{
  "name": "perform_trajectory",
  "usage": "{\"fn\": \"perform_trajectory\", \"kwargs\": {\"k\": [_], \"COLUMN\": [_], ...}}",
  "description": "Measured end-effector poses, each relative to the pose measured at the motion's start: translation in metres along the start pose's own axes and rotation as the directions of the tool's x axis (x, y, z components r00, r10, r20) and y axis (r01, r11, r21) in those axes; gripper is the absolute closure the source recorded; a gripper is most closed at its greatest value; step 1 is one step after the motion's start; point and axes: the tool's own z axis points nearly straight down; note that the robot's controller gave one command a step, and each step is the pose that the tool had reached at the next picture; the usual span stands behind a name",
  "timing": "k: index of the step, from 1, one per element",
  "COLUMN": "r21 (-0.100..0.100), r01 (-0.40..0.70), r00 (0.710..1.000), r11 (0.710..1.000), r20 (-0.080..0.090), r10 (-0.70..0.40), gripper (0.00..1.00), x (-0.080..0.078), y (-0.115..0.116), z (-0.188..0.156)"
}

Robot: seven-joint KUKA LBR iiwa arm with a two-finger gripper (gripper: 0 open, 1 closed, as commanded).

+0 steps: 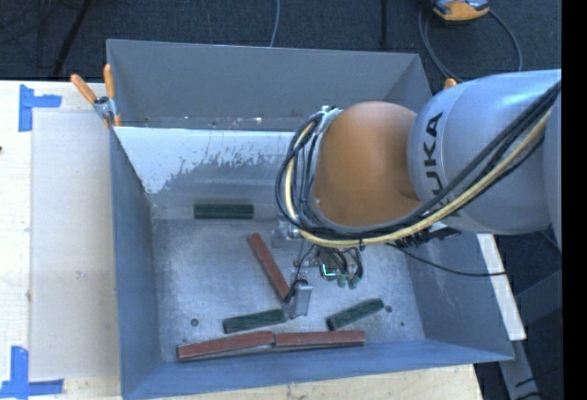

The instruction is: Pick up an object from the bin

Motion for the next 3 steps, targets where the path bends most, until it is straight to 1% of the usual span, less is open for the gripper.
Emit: {"fn": "perform_trajectory", "kwargs": {"k": [1, 2, 3], "r21": [-0.001, -0.001, 0.000], "r01": [-0.003, 0.039, 0.168], "r00": [1.000, 0.999, 0.986], "r11": [1.000, 0.999, 0.986], "r20": [0.007, 0.015, 0.008], "r10": [0.003, -0.039, -0.168], "gripper": [0.00, 0.00, 1.00], "x": [-0.002, 0.015, 0.000], "y": [0.000, 0.007, 0.019], "z": [-0.004, 0.042, 0.095]}}
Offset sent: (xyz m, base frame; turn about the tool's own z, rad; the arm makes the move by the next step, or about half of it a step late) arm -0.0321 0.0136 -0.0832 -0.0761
